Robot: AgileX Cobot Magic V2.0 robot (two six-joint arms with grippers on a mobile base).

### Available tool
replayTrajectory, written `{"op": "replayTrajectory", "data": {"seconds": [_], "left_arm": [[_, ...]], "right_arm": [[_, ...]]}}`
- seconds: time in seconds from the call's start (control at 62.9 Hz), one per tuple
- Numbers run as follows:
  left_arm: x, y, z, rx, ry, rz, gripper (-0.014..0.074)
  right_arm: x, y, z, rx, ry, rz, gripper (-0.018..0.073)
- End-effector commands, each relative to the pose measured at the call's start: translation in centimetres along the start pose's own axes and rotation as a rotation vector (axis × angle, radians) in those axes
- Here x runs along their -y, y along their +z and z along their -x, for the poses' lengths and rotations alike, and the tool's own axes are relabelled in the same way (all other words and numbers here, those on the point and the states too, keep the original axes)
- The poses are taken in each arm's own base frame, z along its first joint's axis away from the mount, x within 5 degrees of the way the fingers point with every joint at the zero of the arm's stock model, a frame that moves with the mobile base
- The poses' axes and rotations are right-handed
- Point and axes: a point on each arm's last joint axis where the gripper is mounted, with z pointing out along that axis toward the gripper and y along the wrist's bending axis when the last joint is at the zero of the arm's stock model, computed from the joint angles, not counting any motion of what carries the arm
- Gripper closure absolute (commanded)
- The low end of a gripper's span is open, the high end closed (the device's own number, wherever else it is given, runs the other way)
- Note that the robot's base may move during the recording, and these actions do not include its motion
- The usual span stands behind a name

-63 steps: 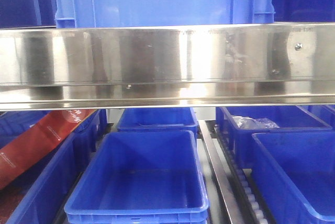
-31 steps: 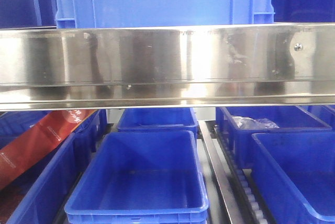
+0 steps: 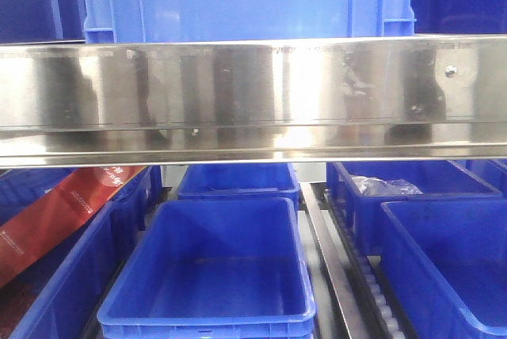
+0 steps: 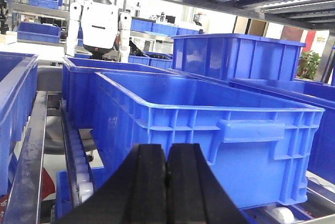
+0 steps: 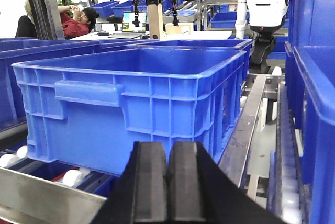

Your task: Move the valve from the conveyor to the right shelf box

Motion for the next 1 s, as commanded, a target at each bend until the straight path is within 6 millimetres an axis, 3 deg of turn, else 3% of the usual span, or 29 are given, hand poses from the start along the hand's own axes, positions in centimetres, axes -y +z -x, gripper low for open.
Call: {"op": "replayTrajectory", "data": {"seconds": [0.0, 0.143, 0.445, 0.716, 0.811, 0.986], "left_arm": [[0.0, -0.1, 0.2, 0.021, -0.01, 0.003, 0.0707], [0.0, -0.1, 0.2, 0.021, -0.01, 0.003, 0.0707], [0.0, -0.1, 0.2, 0.021, -0.01, 0.003, 0.0707], [0.0, -0.1, 0.2, 0.021, -0.01, 0.003, 0.0707], [0.0, -0.1, 0.2, 0.021, -0.01, 0.003, 0.0707], [0.0, -0.1, 0.2, 0.021, -0.01, 0.003, 0.0707]], "right_arm": [[0.2, -0.2, 0.4, 0.072, -0.076, -0.026, 0.0727], [1.0, -1.1, -0.5, 0.185, -0.14, -0.111, 0.0727], [3.1, -2.6, -7.2, 0.081, -0.131, -0.34, 0.0727], [3.4, -3.9, -12.2, 0.07, -0.13, -0.372, 0.0727], [3.5, -4.2, -13.3, 0.081, -0.132, -0.38, 0.0727], [3.6, -4.3, -13.3, 0.083, -0.133, -0.411, 0.0727]]}}
